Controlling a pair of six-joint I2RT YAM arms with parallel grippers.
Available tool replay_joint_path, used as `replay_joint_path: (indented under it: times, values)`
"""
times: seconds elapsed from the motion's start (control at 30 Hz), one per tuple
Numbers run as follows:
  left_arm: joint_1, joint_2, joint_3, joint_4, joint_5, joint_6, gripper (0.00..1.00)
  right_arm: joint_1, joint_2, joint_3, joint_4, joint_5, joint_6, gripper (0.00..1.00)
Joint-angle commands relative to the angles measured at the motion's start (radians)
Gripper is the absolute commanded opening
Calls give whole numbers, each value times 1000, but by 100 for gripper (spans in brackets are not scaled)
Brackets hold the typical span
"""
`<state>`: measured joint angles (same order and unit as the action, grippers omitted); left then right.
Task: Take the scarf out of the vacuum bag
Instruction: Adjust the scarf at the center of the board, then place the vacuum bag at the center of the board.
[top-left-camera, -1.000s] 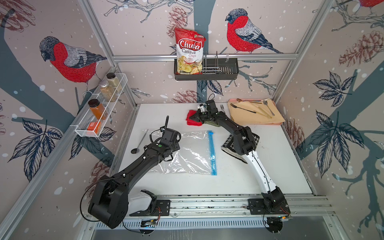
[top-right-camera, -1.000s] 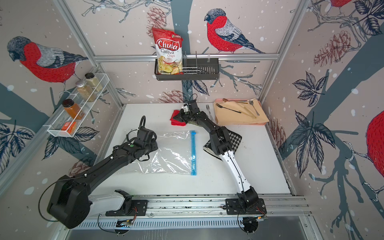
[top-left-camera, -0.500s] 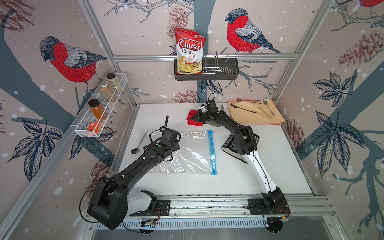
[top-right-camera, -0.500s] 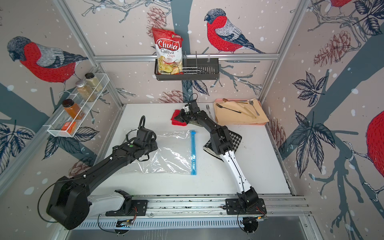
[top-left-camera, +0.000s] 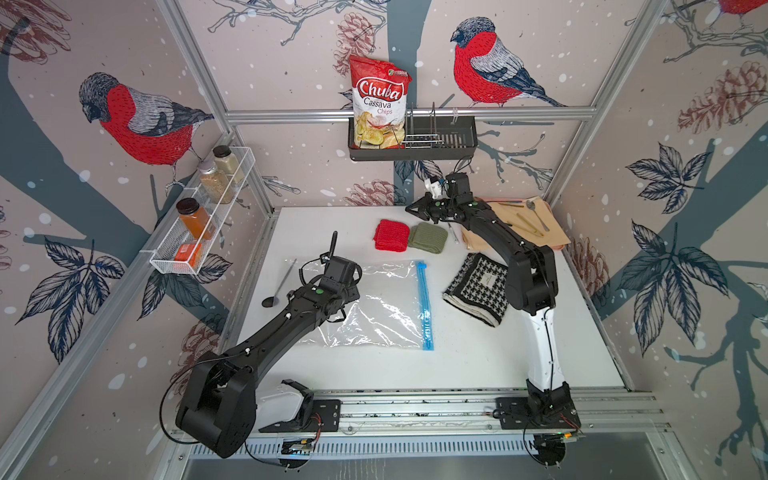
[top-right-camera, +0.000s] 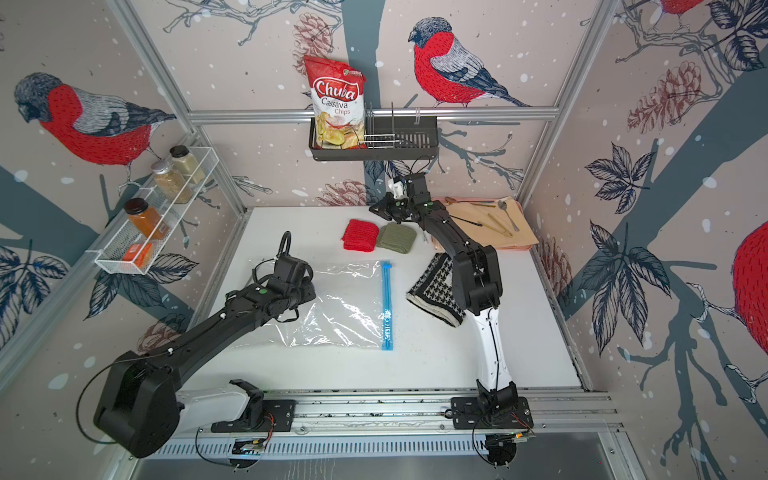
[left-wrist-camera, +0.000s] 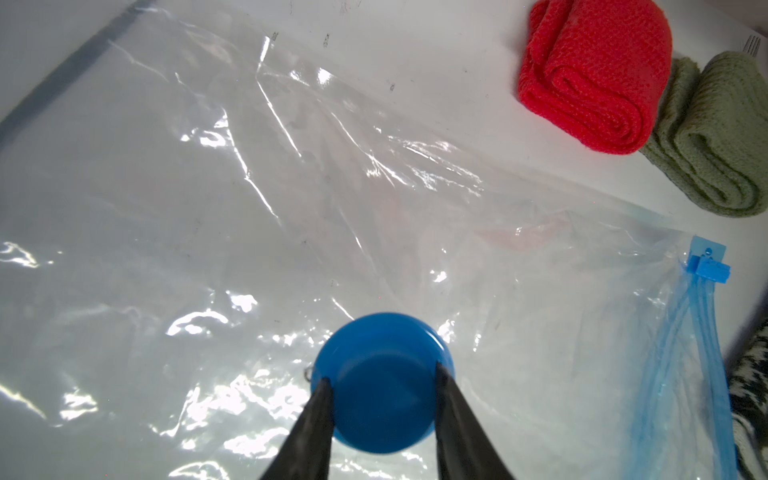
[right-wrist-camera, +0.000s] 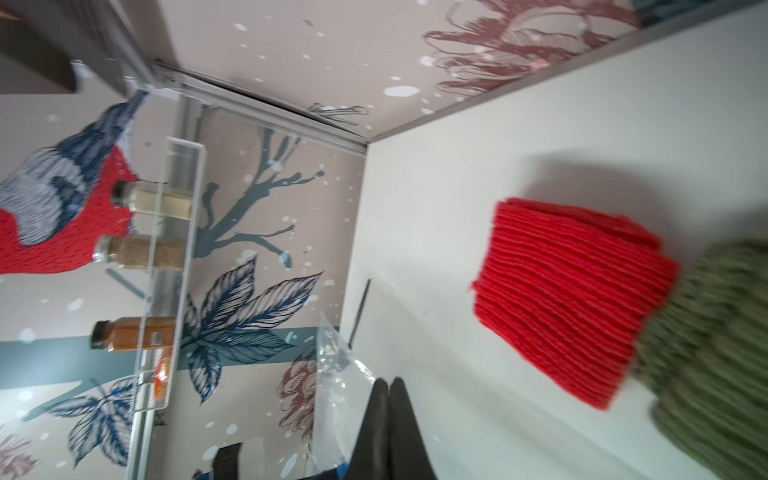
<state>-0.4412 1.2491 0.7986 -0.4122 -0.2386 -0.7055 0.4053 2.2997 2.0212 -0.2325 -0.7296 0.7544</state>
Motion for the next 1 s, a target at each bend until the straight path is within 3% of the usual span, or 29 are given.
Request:
replay_joint_path:
  times: [0.0, 0.3, 0.5, 0.7, 0.8, 0.97]
  values:
    - [-1, -6, -1, -12, -11, -7, 10, -23, -16, -99, -53, 59, -71, 0]
    - [-1, -4, 15, 5, 3, 5, 13, -54, 34, -212, -111, 66, -92, 0]
    - [-1, -30, 23, 47, -11, 33, 18, -64, -178, -278, -5, 70, -158, 6]
    - [-1, -24, 55, 51, -37, 57, 19, -85, -443, -374, 12, 158, -258, 11]
    - [-1, -14, 60, 68, -28, 69, 27, -126, -585, -510, 68, 208, -254, 14]
    - [-1, 30, 65, 98, -5, 81, 57, -209, -811, -776, 109, 362, -273, 38]
